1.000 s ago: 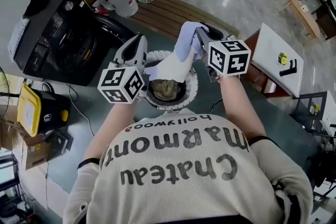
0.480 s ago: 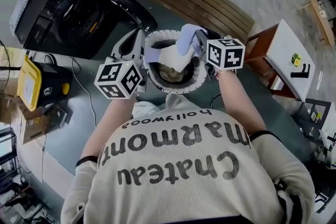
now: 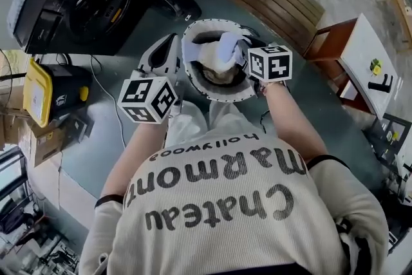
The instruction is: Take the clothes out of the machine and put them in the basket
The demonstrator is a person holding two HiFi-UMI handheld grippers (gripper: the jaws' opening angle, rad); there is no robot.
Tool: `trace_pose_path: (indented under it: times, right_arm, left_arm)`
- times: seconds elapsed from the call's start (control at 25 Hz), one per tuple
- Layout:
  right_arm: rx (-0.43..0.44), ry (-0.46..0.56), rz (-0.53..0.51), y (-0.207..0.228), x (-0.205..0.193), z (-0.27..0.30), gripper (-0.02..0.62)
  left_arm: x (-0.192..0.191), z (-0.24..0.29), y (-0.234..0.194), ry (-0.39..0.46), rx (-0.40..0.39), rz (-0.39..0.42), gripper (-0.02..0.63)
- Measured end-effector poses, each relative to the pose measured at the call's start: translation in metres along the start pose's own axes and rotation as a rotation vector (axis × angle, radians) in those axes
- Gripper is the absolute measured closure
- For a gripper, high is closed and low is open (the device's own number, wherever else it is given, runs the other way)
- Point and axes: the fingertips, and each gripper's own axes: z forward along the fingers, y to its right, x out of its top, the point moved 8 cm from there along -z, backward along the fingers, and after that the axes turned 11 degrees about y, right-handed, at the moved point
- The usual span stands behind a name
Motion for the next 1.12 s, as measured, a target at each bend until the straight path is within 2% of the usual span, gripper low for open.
trace_pose_path:
  times: [0.32, 0.6, 0.92, 1.12]
  right_arm:
    - [-0.084, -0.107, 0.072, -0.007, -0.026, 0.042, 0.541]
    - [-0.206, -0.176, 0.193, -0.003, -0.055, 0.075, 0.541]
    - [-0.339, -0.186, 0.361, 0.006, -0.086, 0.109, 0.541]
    - [-0.405, -0.193, 0.452, 0.012, -0.110, 0.126, 0.541]
  left_arm:
    - [-0.027, 0.037, -0.033, -0.129, -0.137, -0.041, 0.598]
    - [-0.046, 0.085, -0.057, -0.282, -0.369, 0.057, 0.598]
    - [-0.076, 0.127, -0.095, -0.432, -0.503, 0.092, 0.598]
    - [-0.098, 0.138, -0.113, -0.476, -0.534, 0.065, 0.598]
